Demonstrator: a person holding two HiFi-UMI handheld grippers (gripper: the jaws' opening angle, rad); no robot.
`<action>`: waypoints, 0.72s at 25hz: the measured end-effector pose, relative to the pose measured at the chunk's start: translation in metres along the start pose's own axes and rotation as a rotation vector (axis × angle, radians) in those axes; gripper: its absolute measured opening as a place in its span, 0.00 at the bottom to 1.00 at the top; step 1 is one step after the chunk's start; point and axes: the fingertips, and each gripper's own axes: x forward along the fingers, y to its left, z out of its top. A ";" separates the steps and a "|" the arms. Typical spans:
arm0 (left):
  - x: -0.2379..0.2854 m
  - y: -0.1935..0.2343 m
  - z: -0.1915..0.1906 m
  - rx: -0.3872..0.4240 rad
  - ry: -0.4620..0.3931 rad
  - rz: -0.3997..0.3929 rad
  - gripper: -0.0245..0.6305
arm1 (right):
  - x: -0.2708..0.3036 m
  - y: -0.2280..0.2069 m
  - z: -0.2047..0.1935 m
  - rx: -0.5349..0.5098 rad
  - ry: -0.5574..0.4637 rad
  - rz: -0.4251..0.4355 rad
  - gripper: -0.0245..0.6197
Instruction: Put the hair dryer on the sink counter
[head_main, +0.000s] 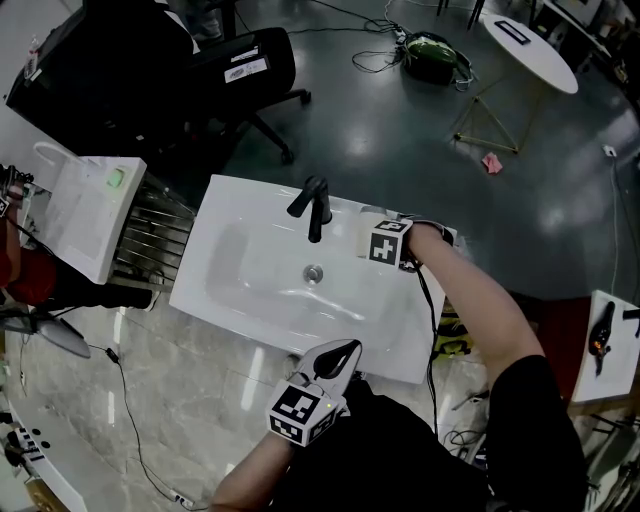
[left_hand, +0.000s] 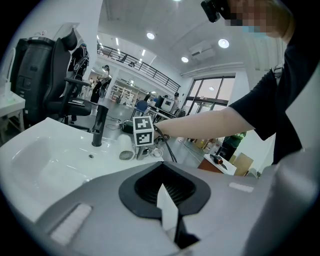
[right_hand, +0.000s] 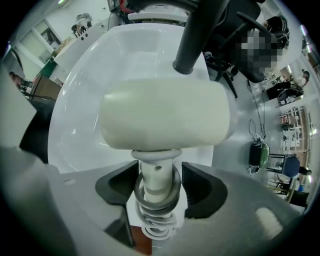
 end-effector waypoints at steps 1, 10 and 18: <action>0.000 0.000 0.000 -0.001 -0.001 0.000 0.04 | 0.000 0.000 -0.001 0.007 -0.001 -0.001 0.46; -0.002 -0.001 0.000 0.000 -0.009 0.002 0.04 | -0.007 -0.003 0.000 0.050 -0.048 -0.013 0.46; -0.005 -0.004 0.007 0.023 -0.020 0.016 0.04 | -0.027 0.002 -0.009 0.079 -0.106 -0.028 0.46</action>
